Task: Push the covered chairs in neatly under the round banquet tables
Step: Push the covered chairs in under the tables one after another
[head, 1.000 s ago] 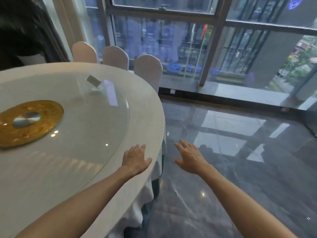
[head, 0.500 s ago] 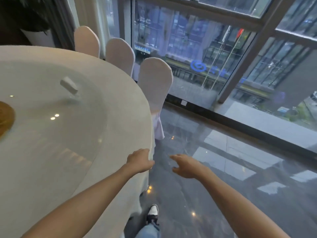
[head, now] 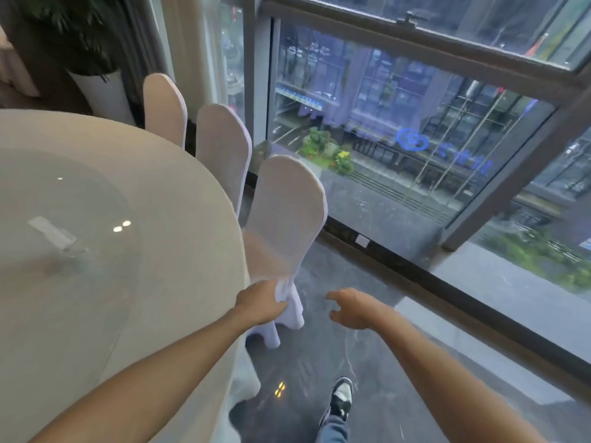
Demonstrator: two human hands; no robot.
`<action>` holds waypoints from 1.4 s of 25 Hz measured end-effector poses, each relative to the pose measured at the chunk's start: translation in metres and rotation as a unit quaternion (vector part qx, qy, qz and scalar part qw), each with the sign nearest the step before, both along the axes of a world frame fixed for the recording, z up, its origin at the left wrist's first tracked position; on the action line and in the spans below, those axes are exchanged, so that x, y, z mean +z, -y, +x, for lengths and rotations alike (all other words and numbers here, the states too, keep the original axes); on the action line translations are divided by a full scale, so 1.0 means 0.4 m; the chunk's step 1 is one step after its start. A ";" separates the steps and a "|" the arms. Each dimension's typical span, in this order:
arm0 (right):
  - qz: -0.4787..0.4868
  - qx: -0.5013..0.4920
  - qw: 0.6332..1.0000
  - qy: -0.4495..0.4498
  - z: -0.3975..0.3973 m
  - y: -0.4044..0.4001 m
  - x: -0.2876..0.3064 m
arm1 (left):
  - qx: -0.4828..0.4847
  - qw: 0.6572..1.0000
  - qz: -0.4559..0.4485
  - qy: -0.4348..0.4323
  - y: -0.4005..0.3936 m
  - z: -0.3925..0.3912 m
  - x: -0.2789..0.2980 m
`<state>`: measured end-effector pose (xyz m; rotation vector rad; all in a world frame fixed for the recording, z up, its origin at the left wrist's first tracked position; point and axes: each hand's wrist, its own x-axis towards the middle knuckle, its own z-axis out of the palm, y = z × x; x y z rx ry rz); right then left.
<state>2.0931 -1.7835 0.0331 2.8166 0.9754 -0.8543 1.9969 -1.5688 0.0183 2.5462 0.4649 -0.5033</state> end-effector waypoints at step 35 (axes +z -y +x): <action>0.154 0.727 0.650 0.158 1.826 -1.458 -0.146 | 0.590 0.803 -0.058 -0.068 -0.522 1.584 -0.153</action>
